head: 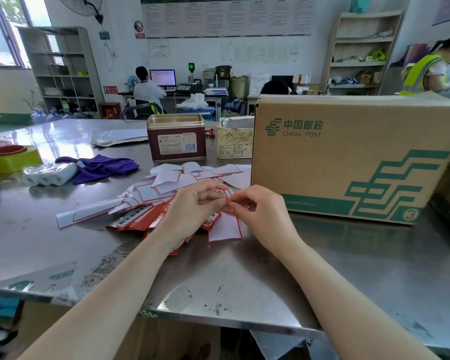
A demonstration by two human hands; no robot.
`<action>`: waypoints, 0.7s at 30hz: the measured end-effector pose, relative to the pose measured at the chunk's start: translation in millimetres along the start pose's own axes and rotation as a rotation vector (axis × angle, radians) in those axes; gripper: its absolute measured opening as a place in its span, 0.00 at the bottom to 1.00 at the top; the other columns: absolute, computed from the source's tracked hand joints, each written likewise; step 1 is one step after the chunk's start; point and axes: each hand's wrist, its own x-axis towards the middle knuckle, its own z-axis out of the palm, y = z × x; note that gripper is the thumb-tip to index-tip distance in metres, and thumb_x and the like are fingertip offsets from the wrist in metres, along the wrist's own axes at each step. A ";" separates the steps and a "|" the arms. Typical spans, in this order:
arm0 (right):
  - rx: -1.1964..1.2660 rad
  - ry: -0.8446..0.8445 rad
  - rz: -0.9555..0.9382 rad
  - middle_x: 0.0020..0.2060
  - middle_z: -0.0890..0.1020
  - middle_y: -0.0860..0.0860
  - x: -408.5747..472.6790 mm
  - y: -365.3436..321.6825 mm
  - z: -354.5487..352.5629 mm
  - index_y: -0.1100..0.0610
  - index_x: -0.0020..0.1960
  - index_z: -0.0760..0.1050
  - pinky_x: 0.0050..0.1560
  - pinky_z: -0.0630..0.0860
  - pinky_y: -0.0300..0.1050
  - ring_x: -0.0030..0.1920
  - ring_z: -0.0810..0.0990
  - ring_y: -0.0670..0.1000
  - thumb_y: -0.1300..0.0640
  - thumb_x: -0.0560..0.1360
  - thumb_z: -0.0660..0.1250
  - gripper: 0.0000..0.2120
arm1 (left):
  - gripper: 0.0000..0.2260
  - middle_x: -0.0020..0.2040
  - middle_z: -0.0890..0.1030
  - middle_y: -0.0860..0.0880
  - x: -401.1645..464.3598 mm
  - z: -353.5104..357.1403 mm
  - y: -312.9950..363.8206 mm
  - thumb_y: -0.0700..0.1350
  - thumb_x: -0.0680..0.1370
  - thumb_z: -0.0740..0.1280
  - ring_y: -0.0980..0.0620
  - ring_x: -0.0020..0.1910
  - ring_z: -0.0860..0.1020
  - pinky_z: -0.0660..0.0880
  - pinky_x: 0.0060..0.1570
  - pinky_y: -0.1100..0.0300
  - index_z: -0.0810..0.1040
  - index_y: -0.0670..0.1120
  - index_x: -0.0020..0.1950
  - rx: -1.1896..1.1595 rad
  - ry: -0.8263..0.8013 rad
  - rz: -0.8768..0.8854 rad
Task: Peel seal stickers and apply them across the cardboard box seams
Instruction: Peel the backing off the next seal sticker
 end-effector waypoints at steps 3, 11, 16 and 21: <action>-0.006 0.000 0.006 0.39 0.82 0.52 0.3 -0.5 0.1 0.59 0.45 0.82 0.40 0.69 0.29 0.39 0.76 0.46 0.59 0.71 0.72 0.05 | 0.11 0.44 0.85 0.50 -0.6 0.1 -1.4 0.37 0.75 0.68 0.56 0.42 0.83 0.75 0.43 0.71 0.78 0.50 0.53 0.006 0.004 -0.004; -0.053 -0.015 0.019 0.40 0.82 0.52 0.3 0.0 0.2 0.59 0.45 0.82 0.38 0.68 0.25 0.38 0.75 0.46 0.59 0.71 0.71 0.05 | 0.11 0.42 0.85 0.50 -2.3 -0.1 3.4 0.38 0.75 0.69 0.56 0.41 0.84 0.74 0.39 0.73 0.72 0.48 0.53 -0.025 0.003 -0.013; 0.024 -0.055 0.067 0.38 0.80 0.48 0.3 -0.5 -1.2 0.58 0.43 0.81 0.38 0.70 0.26 0.36 0.75 0.42 0.56 0.71 0.72 0.05 | 0.12 0.43 0.85 0.52 -2.1 -1.1 1.1 0.39 0.74 0.70 0.56 0.43 0.84 0.76 0.42 0.70 0.72 0.48 0.54 0.028 -0.012 0.002; 0.064 0.042 0.155 0.40 0.80 0.49 2.2 4.0 -1.5 0.57 0.49 0.76 0.39 0.71 0.29 0.40 0.77 0.47 0.58 0.73 0.69 0.05 | 0.09 0.41 0.85 0.55 -1.5 0.4 -0.9 0.35 0.75 0.69 0.58 0.42 0.83 0.76 0.45 0.69 0.77 0.49 0.49 0.036 -0.030 0.040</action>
